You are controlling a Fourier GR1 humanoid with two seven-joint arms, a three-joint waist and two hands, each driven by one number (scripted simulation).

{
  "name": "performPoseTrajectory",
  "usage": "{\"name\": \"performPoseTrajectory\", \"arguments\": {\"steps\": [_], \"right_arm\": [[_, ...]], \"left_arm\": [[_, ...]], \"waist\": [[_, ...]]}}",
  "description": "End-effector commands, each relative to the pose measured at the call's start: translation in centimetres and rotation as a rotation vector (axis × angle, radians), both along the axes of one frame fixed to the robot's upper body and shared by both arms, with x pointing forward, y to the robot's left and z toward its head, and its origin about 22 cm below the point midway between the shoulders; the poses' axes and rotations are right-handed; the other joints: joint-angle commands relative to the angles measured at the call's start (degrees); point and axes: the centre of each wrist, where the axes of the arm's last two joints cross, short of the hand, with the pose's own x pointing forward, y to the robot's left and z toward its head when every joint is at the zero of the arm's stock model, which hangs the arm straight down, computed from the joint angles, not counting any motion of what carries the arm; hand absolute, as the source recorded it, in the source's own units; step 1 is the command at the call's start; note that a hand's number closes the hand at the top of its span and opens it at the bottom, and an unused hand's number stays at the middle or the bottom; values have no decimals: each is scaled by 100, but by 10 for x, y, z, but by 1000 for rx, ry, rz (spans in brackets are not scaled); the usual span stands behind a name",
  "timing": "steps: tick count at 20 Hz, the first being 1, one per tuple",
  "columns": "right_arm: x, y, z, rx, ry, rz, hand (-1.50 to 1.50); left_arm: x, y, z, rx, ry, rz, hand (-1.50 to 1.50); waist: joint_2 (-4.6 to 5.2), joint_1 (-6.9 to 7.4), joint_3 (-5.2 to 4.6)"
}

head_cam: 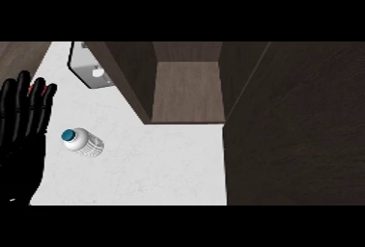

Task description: Pick up the bottled water, place it into the cabinet and close the cabinet

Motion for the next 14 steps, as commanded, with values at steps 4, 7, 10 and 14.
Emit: {"name": "performPoseTrajectory", "arguments": {"steps": [4,7,10,14], "right_arm": [[-26,-8,-1,-18,-45,-2,-150],[-22,14,-22,246,166,99,-150],[-38,16,-26,310,250,138,-150],[-64,13,-15,328,299,164,-150]], "left_arm": [[-6,23,1,30,1,-314,-150],[-8,19,-59,-150,381,-348,-150],[-10,37,-51,-211,450,-388,-150],[-28,67,-43,-206,514,-413,-150]], "waist": [[-195,1,5],[-62,-23,12],[-175,-20,14],[-193,40,10]]}}
